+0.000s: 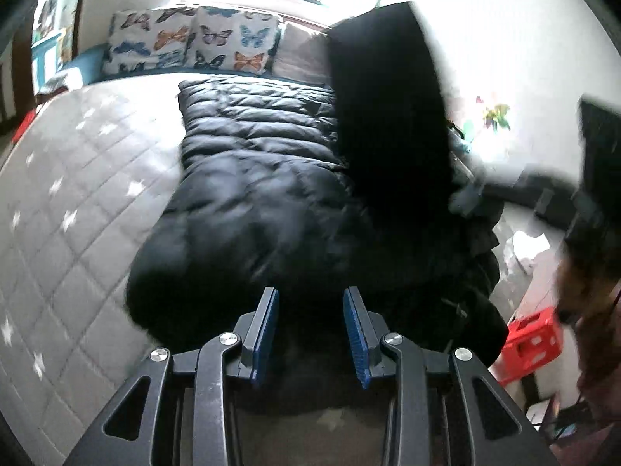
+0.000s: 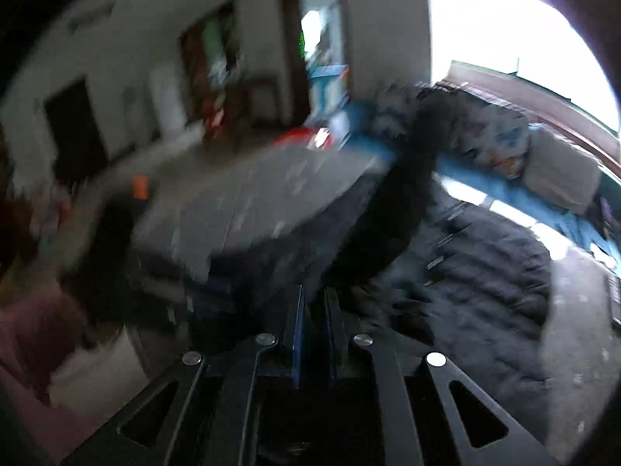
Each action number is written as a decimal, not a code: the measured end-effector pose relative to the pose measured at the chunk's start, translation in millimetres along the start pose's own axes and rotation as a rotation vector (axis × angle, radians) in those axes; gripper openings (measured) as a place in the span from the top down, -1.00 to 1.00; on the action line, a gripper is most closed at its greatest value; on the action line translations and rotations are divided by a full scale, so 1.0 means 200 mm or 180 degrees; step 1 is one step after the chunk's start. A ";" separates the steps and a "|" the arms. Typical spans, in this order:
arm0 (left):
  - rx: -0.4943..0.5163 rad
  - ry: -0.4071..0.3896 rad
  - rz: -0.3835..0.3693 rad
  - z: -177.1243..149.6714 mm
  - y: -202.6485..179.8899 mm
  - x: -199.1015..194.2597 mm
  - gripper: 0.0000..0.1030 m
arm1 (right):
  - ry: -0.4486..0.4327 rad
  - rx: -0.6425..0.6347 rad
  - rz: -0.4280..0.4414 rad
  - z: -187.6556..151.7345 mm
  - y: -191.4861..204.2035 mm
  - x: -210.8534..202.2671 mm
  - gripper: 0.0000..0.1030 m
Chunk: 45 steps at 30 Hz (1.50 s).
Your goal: Fold large clothes
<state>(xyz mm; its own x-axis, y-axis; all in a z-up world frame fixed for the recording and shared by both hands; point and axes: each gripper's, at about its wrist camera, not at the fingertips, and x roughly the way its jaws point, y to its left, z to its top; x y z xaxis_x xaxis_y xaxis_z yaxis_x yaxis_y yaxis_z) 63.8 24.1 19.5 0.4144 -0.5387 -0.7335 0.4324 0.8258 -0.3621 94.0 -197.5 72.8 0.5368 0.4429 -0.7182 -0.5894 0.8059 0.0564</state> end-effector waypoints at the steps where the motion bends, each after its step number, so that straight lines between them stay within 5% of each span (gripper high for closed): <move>1: -0.0044 -0.0015 -0.0007 -0.02 0.02 -0.01 0.27 | 0.0081 -0.0018 0.0032 -0.01 0.04 0.05 0.77; 4: -0.0220 -0.0077 -0.0149 -0.08 0.09 -0.06 0.27 | 0.0285 -0.0196 0.0057 -0.08 0.11 0.20 0.77; 9: -0.0263 -0.0293 -0.0362 -0.07 0.07 -0.22 0.27 | 0.0299 -0.0235 0.0094 -0.08 0.13 0.15 0.77; 10: -0.0265 -0.0344 -0.0391 -0.05 0.06 -0.25 0.21 | 0.0260 -0.0228 0.0068 -0.08 0.11 0.11 0.77; 13: -0.0299 -0.0475 -0.0329 0.03 0.06 -0.31 -0.47 | 0.0162 -0.0133 0.0000 -0.08 0.13 -0.02 0.74; 18: -0.0589 -0.0503 -0.0103 0.17 0.14 -0.26 -0.52 | -0.0018 0.0164 -0.0296 -0.11 -0.03 -0.19 0.60; 19: -0.0642 -0.0483 -0.0095 0.20 0.16 -0.22 -0.52 | -0.0041 0.0239 -0.0364 -0.12 -0.08 -0.22 0.40; 22: -0.0663 -0.0443 -0.0027 0.25 0.17 -0.13 -0.34 | -0.0149 0.0456 -0.0606 -0.17 -0.22 -0.32 -0.06; 25: -0.0594 -0.0396 0.0058 0.30 0.16 -0.01 0.43 | -0.0232 0.0669 -0.0861 -0.22 -0.39 -0.42 -0.07; 28: -0.0550 -0.0477 0.0186 0.30 0.14 -0.01 0.79 | -0.0303 0.0922 -0.0979 -0.25 -0.55 -0.49 -0.12; 35: -0.0553 -0.0610 0.0342 0.30 0.11 -0.08 0.81 | -0.0289 0.1506 -0.0899 -0.38 -0.86 -0.39 -0.14; 39: -0.0577 -0.0514 0.0503 0.28 0.15 -0.02 0.81 | -0.0009 0.1432 -0.0847 -0.49 -0.83 -0.21 -0.14; 45: -0.0683 -0.0375 0.0528 0.25 0.20 0.08 0.81 | 0.0023 0.1341 -0.0985 -0.55 -0.75 -0.12 -0.15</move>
<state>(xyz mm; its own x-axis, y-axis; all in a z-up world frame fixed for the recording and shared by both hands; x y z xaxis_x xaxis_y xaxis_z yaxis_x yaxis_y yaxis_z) 127.7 40.5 21.9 0.5610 -0.3986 -0.7256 0.1769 0.9139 -0.3653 103.0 -372.1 4.7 0.6422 0.1575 -0.7502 -0.1091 0.9875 0.1138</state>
